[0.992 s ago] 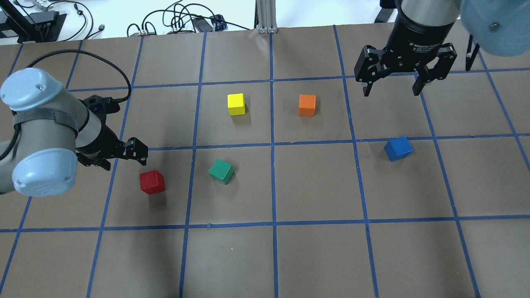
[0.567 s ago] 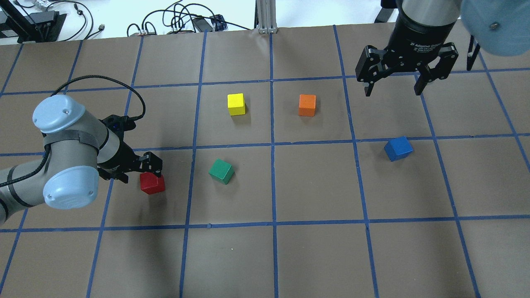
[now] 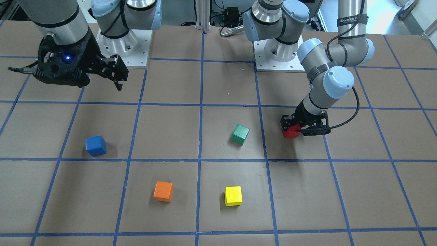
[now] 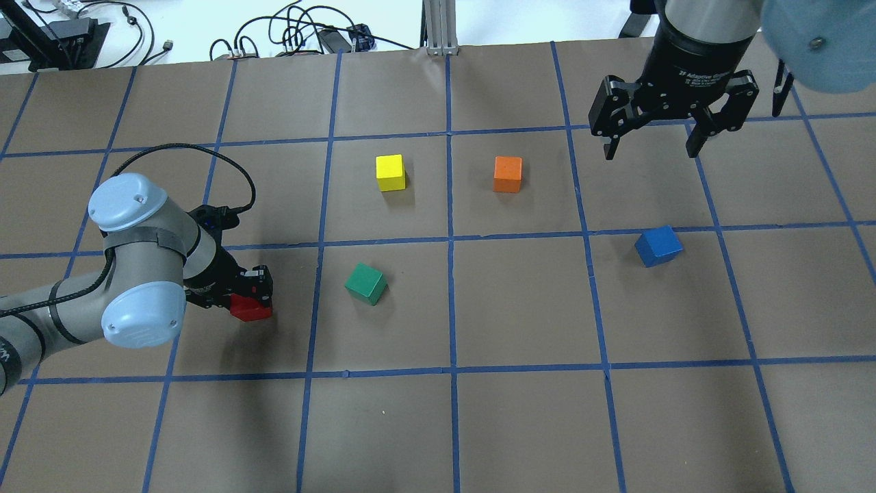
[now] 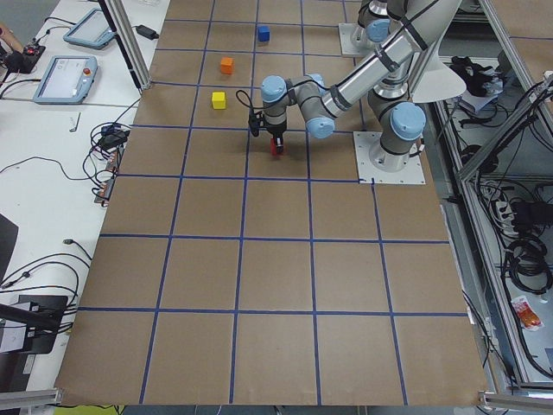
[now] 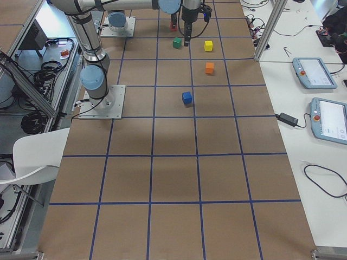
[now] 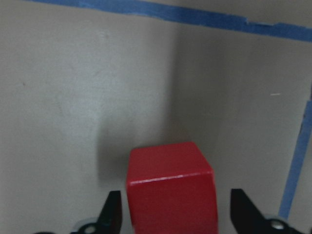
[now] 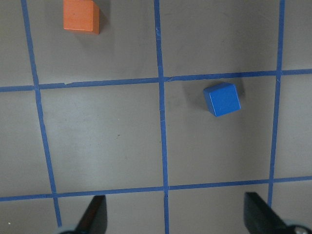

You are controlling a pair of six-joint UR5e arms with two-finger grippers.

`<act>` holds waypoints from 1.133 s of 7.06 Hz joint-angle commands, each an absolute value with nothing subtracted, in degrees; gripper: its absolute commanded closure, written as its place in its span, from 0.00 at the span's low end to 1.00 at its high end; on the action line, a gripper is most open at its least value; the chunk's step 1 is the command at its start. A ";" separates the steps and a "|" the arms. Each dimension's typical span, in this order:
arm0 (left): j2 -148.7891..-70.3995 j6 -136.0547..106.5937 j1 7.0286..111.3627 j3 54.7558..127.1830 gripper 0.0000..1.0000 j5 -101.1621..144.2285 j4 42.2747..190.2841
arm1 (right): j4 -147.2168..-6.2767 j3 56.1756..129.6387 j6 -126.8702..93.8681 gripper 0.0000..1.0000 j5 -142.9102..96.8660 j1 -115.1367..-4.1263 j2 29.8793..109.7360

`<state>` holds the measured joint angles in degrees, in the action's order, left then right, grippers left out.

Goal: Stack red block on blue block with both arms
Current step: 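Close the left gripper on the red cube, then lift the red cube and carry it toward the orange cube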

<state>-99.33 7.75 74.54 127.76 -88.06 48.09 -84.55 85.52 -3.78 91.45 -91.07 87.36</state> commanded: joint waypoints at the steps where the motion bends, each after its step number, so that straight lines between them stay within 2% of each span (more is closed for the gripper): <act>1: -98.79 7.39 79.06 124.31 1.00 -92.96 48.77 | -84.55 85.52 -3.78 0.00 91.49 -91.05 87.36; 2: -99.31 2.16 84.15 120.97 1.00 -90.81 48.78 | -84.55 85.52 -3.78 0.00 91.49 -91.05 87.36; 5: -105.17 -8.92 97.97 103.59 1.00 -85.89 55.52 | -84.55 85.52 -3.78 0.00 91.49 -91.05 87.45; 8: -112.40 -14.38 109.74 98.46 1.00 -84.82 54.49 | -84.73 85.52 -3.69 0.00 93.33 -91.05 87.36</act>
<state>-109.94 -11.44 105.37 100.95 -85.04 54.58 -84.69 85.52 -3.76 92.25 -91.05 87.41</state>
